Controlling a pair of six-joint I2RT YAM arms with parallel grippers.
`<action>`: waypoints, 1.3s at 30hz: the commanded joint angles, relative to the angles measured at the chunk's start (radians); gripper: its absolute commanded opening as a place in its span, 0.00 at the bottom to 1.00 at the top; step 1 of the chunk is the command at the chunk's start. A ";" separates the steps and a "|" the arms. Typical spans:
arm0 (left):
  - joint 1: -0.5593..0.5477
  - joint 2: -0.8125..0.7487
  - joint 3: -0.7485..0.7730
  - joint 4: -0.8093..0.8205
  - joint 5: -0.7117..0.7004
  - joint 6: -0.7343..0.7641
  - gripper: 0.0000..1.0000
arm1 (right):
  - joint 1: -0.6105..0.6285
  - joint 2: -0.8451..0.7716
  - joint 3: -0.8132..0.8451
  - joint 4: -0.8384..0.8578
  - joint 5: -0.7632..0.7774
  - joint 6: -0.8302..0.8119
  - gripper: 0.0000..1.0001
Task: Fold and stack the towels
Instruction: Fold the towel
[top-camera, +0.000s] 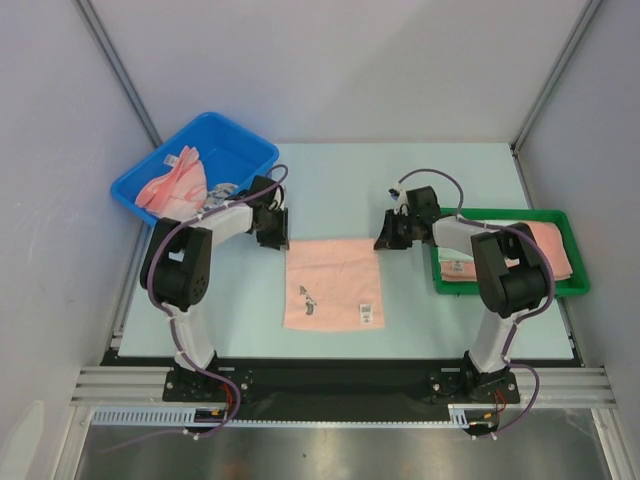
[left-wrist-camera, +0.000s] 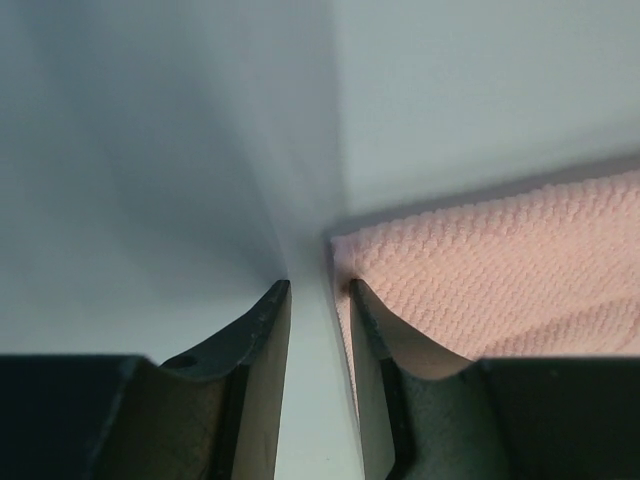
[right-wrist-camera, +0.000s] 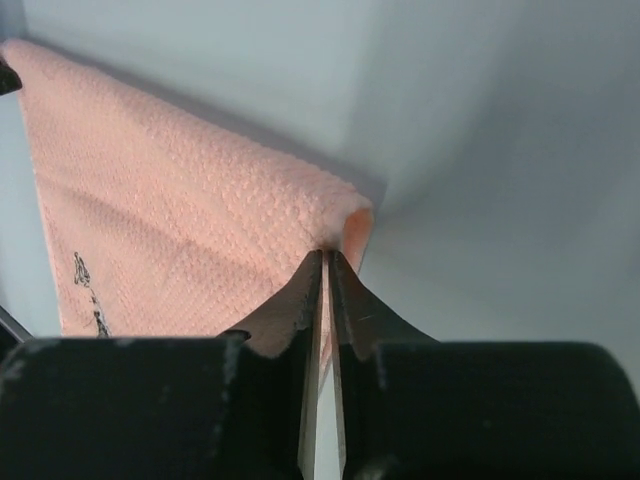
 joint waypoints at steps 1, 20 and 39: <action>0.014 0.016 0.048 0.021 -0.008 0.026 0.36 | 0.001 0.011 0.037 0.040 -0.030 -0.028 0.12; 0.017 0.042 0.162 -0.109 0.156 0.319 0.42 | -0.041 -0.003 0.112 -0.097 -0.158 -0.318 0.49; 0.023 0.145 0.251 -0.161 0.230 0.525 0.41 | -0.062 0.227 0.401 -0.371 -0.314 -0.615 0.44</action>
